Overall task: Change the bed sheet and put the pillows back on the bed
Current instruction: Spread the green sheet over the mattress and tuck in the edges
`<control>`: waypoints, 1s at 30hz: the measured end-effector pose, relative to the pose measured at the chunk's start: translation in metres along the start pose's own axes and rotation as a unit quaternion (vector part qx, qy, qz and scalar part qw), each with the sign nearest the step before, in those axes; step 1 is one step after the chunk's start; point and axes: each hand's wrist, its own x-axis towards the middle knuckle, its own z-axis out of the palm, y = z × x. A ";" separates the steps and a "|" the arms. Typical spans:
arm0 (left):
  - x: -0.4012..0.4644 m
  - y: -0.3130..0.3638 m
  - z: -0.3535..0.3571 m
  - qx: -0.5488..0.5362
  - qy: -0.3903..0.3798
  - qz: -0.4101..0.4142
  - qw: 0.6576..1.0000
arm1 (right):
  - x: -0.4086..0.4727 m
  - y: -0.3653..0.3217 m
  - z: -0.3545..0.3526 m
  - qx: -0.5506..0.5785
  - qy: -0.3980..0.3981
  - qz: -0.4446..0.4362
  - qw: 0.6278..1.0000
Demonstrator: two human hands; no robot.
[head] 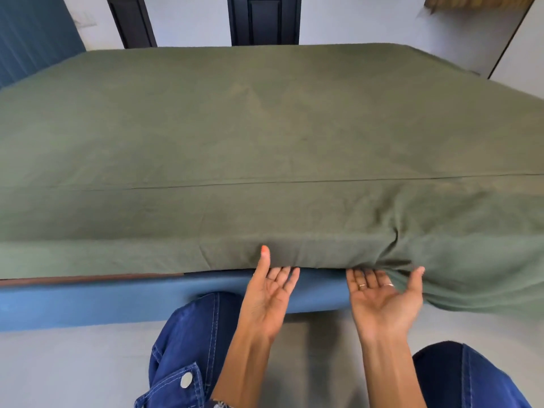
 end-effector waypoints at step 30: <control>-0.019 -0.004 0.064 0.844 -0.252 0.407 0.240 | 0.032 -0.092 -0.012 -0.440 0.065 -0.098 0.891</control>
